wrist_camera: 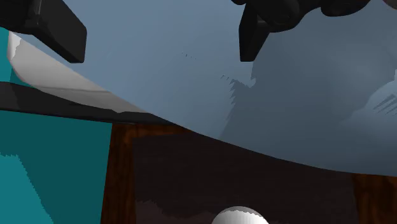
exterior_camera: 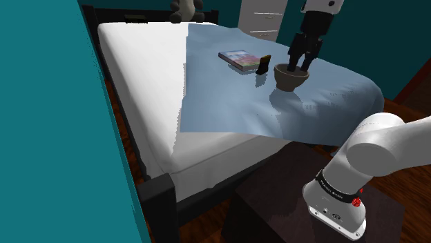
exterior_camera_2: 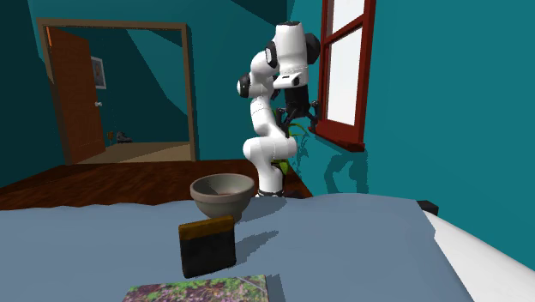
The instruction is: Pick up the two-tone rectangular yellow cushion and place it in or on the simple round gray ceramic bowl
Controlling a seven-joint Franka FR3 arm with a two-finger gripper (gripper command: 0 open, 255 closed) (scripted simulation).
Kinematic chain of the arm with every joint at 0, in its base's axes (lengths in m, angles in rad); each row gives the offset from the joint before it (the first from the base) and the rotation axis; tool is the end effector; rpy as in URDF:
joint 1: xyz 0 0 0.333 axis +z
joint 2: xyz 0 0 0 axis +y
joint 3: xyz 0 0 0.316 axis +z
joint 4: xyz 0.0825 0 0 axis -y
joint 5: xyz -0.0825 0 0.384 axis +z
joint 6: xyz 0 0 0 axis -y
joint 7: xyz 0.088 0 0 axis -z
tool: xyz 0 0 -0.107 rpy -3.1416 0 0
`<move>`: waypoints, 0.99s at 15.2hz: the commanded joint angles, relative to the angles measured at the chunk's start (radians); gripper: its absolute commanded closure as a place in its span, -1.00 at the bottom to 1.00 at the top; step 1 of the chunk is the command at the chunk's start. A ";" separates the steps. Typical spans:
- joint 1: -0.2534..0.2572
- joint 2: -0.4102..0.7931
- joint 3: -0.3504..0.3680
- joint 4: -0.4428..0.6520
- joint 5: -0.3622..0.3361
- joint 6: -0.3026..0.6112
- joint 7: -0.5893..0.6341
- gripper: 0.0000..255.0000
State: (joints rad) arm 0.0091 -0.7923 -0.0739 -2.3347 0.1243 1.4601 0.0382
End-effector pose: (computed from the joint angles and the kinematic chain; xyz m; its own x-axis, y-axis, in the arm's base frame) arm 0.2934 -0.0119 0.5940 0.9941 -0.0622 -0.0885 -0.0768 -0.9820 -0.1727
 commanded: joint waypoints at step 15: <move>-0.130 0.471 -0.003 0.275 0.037 0.248 0.343 -1.00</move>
State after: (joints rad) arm -0.1103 -0.3564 -0.0711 -2.0848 0.1609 1.6934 0.3580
